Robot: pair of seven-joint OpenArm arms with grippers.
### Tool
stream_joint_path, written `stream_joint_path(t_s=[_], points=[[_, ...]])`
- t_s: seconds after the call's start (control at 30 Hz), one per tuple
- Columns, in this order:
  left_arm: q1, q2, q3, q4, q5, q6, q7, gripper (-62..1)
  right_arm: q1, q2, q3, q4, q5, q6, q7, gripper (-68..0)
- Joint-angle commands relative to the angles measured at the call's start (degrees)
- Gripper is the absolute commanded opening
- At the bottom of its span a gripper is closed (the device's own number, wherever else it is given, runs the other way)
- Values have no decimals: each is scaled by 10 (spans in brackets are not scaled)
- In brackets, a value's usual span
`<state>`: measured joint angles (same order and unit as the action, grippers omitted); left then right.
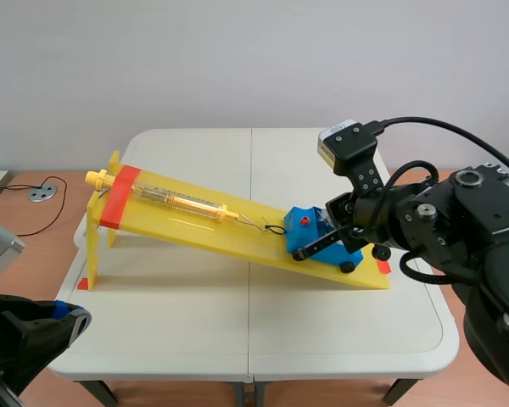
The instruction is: Place the four metal weights on the blue cart on the ramp.
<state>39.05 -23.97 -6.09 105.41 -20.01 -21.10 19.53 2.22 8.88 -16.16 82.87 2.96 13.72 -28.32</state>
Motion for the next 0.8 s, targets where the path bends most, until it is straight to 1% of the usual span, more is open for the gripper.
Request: stream_joint_path(t_s=[0.0, 0.3, 0.43, 0.53, 0.57, 0.7, 0.77], points=[[-11, 3, -10, 28, -42, -1, -46, -580, 68, 0, -10, 38, 2, -38, 95, -667], [-11, 3, -10, 28, -42, -1, -47, -580, 69, 0, -32, 25, 0, -38, 103, -667], [-11, 3, -10, 28, -42, -1, -47, -580, 69, 0, -38, 25, -13, -39, 103, -667], [-11, 3, -10, 28, -42, -1, -47, -580, 69, 0, -38, 25, -13, -39, 103, -663], [-11, 3, -10, 28, -42, -1, -47, -580, 69, 0, -38, 25, -13, -39, 103, -645], [-11, 3, -10, 28, -42, -1, -47, -580, 69, 0, -37, 26, -13, -39, 103, -523], [-11, 3, -10, 28, -42, -1, -47, -580, 69, 2, -37, 31, -13, -38, 95, -491]])
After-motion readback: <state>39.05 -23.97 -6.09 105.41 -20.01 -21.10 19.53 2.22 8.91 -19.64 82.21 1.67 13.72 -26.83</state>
